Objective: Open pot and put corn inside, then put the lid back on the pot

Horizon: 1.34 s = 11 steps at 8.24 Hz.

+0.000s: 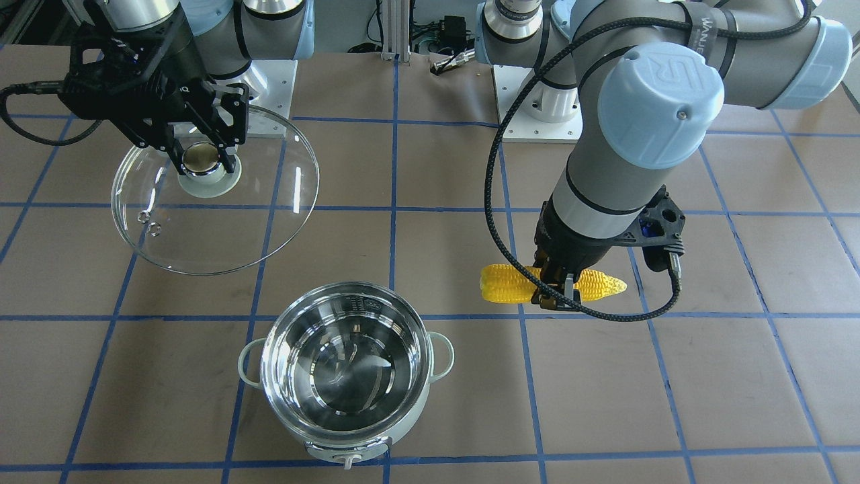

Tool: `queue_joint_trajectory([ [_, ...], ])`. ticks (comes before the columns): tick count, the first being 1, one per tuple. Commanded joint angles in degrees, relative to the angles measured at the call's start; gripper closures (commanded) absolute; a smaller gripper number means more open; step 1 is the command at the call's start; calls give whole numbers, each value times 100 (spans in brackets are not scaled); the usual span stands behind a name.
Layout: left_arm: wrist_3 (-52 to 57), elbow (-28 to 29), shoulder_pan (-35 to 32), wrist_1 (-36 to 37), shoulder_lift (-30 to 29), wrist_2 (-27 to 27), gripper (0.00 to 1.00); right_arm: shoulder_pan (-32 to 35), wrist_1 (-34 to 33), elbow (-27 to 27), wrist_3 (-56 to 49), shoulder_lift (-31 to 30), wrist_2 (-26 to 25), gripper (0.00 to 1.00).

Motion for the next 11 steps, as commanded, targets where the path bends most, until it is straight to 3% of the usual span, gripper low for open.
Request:
queue_joint_trajectory([
  [1,-713,670,-590,-87,-457,-36,100,-17,-3,0,-26,0,0,84],
  [4,-1442,1302,-1068,326,-1134,-36,100,-25,-12,0,-123,9,-8,84],
  [11,-1963,1357,-1718,1117,-1768,-27,100,-25,-12,0,-123,9,-8,84],
])
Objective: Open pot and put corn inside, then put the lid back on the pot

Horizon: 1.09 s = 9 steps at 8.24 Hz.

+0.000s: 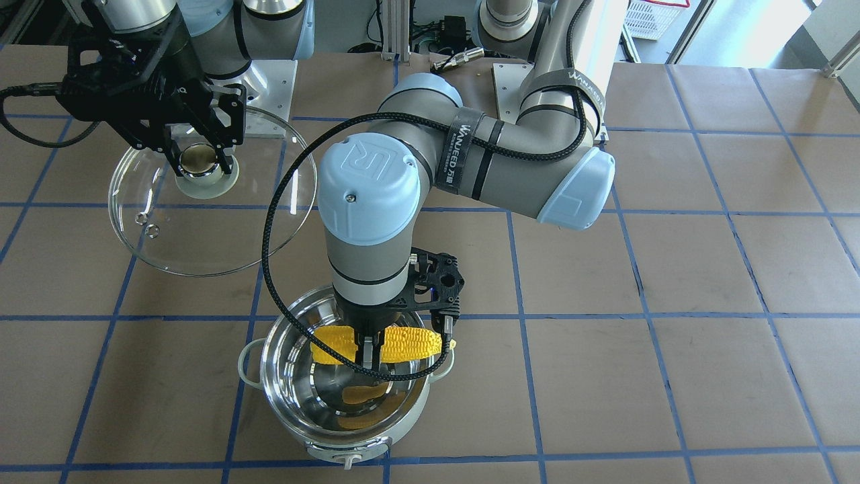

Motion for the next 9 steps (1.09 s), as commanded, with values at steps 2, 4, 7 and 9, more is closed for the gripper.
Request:
queue_joint_trajectory([
  [2,-264,4,-178,387,-135,-69,100,0,-1,0,-9,4,-1,84],
  [4,-300,4,-231,422,-284,-69,100,-35,-9,0,-148,4,-28,85],
  [7,-520,-31,-257,536,-312,-69,100,-192,8,0,-333,-4,-19,85],
  [9,-493,-40,-292,589,-294,-244,95,-351,34,0,-641,-13,-19,85],
])
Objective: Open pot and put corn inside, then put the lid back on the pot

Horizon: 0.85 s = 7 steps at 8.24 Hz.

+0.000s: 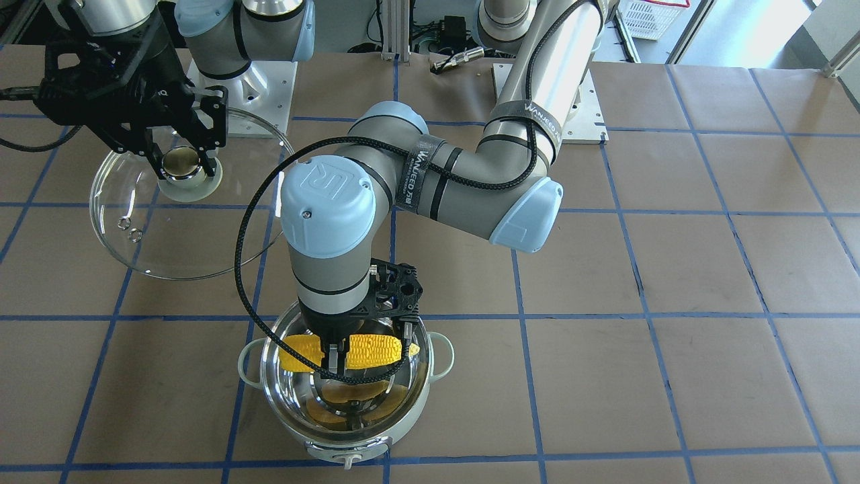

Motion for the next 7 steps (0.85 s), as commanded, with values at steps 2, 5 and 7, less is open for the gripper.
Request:
queue_joint_trajectory([
  [2,1,-17,-73,326,-2,-129,91,-150,19,0,-258,-7,2,85],
  [5,19,-26,-73,300,-2,-86,76,-150,36,0,-258,-16,2,85],
  [7,19,-26,-73,264,-2,-59,65,-150,27,0,-266,-16,2,85],
])
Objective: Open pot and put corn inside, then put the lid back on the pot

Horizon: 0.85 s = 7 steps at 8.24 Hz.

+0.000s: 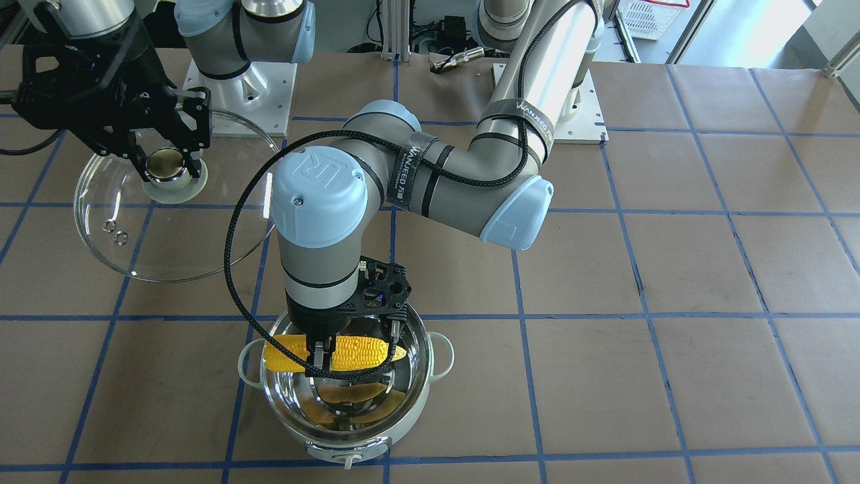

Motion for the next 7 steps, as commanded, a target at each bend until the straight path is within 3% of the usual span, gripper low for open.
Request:
queue_joint_trajectory([
  [1,4,-11,8,-28,9,30,60,0,-6,0,-9,0,0,85],
  [3,13,-29,8,-115,0,39,38,0,2,0,0,0,0,85],
  [5,13,-38,8,-168,-61,396,4,0,2,0,-9,0,0,85],
  [7,65,-20,8,-221,17,443,0,0,-6,0,-9,0,-26,85],
])
